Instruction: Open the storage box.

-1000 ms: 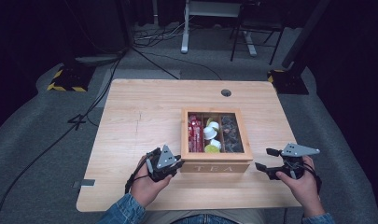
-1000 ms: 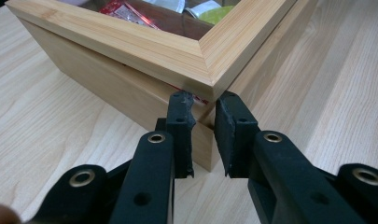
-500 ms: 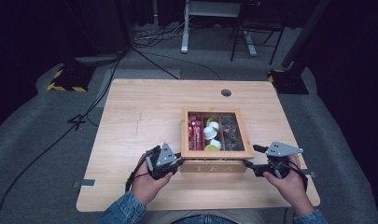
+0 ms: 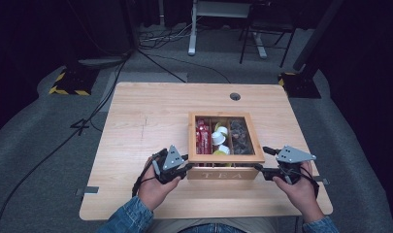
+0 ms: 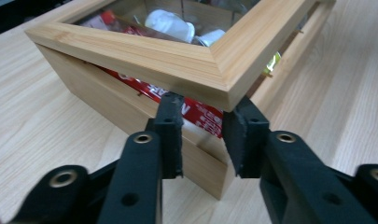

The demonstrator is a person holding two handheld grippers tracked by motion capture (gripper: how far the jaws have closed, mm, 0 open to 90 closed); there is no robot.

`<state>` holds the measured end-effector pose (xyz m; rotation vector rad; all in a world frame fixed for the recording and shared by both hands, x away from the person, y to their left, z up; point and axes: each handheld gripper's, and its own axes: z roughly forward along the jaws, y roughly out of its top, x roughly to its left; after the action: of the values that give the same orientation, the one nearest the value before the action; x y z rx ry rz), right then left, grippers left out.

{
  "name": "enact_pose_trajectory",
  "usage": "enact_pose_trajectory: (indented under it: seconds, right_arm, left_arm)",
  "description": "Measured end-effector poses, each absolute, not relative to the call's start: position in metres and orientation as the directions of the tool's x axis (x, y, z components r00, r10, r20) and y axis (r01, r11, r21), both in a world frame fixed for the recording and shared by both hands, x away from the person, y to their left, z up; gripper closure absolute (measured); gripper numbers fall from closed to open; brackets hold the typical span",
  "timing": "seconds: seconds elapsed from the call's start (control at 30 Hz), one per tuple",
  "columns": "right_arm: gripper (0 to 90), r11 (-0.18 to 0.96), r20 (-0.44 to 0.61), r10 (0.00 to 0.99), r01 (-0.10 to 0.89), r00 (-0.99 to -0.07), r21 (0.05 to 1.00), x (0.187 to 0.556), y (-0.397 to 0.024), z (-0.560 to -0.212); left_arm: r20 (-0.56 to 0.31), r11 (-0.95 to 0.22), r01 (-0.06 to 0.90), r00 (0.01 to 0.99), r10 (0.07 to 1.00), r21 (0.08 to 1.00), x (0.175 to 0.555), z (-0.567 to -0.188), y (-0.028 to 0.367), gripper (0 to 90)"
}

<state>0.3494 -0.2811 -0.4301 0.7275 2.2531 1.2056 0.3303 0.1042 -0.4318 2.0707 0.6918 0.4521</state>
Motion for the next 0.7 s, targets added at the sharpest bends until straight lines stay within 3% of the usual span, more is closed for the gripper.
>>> enact_pose_trajectory:
  seconds: [0.17,0.27,0.7]
  right_arm:
    - [32.5,0.466,-0.171,0.652,0.212,-0.739,0.859,0.349,-0.281,-0.424]
    - [32.5,0.464,-0.172,0.649,0.206,-0.741,0.862,0.350,-0.281,-0.421]
    - [32.4,0.442,-0.189,0.651,0.165,-0.735,0.882,0.360,-0.280,-0.397]
  left_arm:
    - [0.037,-0.428,0.314,0.770,0.637,0.847,0.336,-0.428,0.105,57.6]
    - [0.054,-0.418,0.294,0.762,0.646,0.860,0.337,-0.425,0.106,47.7]
    - [0.068,-0.374,0.253,0.743,0.666,0.892,0.348,-0.409,0.110,39.5]
